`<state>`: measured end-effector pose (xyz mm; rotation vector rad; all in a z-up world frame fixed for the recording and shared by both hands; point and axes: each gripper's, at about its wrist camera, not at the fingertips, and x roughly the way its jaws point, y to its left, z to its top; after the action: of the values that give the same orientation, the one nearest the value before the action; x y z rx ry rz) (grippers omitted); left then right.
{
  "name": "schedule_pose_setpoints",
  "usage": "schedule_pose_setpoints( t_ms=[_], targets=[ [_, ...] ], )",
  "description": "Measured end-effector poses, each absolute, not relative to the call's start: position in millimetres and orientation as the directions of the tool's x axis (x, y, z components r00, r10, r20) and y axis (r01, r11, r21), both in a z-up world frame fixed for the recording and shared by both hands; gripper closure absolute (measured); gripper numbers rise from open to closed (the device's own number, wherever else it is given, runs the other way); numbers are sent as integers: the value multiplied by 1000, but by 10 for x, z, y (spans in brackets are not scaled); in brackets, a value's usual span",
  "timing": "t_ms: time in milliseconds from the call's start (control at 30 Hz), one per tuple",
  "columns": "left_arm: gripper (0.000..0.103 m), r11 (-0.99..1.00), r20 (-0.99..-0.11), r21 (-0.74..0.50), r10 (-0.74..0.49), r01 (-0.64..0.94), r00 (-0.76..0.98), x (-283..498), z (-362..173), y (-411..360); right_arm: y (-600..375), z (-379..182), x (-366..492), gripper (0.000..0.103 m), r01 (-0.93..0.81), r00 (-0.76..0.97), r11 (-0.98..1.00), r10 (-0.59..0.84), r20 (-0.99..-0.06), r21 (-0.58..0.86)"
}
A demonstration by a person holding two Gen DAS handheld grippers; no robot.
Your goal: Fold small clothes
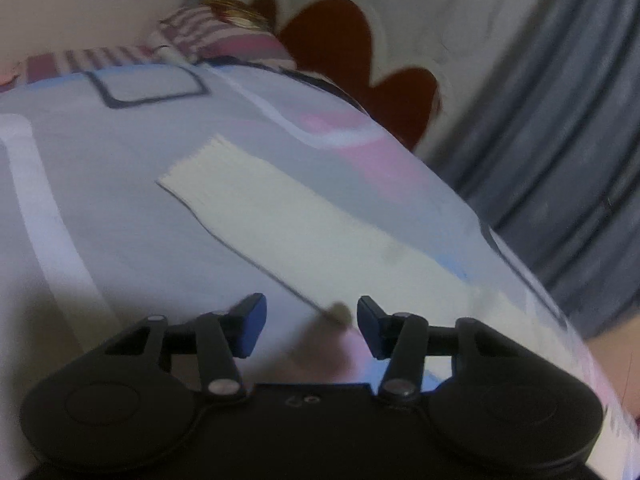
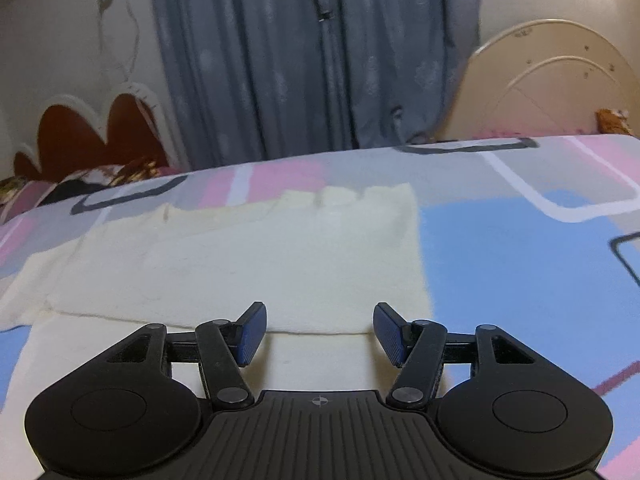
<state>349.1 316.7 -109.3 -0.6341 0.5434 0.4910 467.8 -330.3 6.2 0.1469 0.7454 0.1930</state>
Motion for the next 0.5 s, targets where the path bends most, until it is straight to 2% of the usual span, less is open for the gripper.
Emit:
schedule_pose_setpoints(
  t_ms=[100,200,300,333,367,400,467,500],
  targets=[
    [54,624,-584,-510,255,-592,771,3489,-1119,3451,-3198,50,4699,43,-137,713,971,234,-661,196],
    [60,542,-568,-582,263,-607,780,3484,-1147,3726,-3149,51,4727,43,-141,713,972,233,-661,189],
    [62,497,-554,-626,258,-601,791,3528,-1166,3879,-3155,57,4763,43,-132,715,973,224,-662,188],
    [74,497,-556,-626,256,-601,791,3555,-1161,3912,-3157,60,4769,43,-128,716,974,222,-662,187],
    [98,493,-564,-616,269,-614,781,3509,-1170,3899,-3165,64,4781,43,-124,717,975,218,-662,186],
    [101,473,-541,-632,297,-614,787,3437,-1143,3918,-3163,67,4783,43,-120,718,976,213,-662,184],
    [101,450,-430,-701,351,-553,832,3254,-1095,3927,-3181,75,4800,43,-114,723,977,205,-660,179],
    [101,447,-446,-691,356,-568,821,3255,-1114,3943,-3189,76,4805,43,-112,724,977,204,-659,180]
  ],
)
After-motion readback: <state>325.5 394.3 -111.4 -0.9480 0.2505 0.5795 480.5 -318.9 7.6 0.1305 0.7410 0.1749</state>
